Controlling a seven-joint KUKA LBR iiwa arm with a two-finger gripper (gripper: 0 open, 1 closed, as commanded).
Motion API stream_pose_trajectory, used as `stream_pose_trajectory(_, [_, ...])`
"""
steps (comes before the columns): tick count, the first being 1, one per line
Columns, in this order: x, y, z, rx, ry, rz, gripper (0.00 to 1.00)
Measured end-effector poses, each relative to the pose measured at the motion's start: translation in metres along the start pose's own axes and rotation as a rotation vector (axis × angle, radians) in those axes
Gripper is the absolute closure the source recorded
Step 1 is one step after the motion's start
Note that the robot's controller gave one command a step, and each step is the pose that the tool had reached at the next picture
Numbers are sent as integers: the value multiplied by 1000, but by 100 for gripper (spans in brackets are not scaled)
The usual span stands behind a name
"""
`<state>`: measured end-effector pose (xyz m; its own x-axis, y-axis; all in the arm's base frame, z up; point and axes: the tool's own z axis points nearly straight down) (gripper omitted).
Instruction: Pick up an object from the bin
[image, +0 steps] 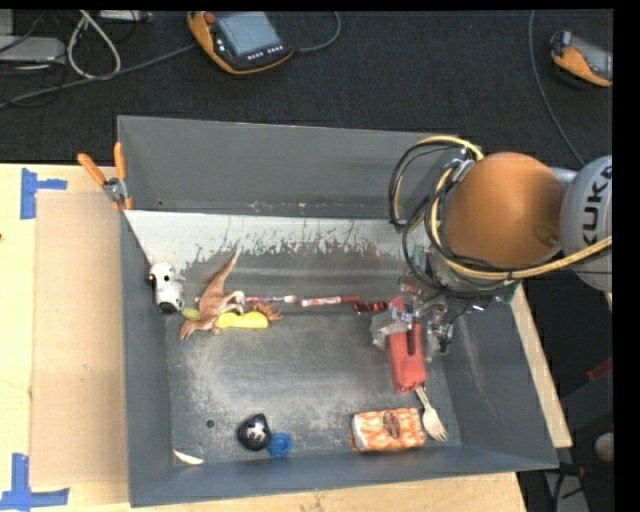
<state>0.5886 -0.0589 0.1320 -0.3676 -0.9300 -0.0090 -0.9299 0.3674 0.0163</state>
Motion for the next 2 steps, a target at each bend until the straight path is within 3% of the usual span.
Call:
stream_pose_trajectory(1, [-2, -4, -29, 5, -3, 4, 100])
stream_pose_trajectory(2, [-24, 60, -22, 0, -2, 183, 100])
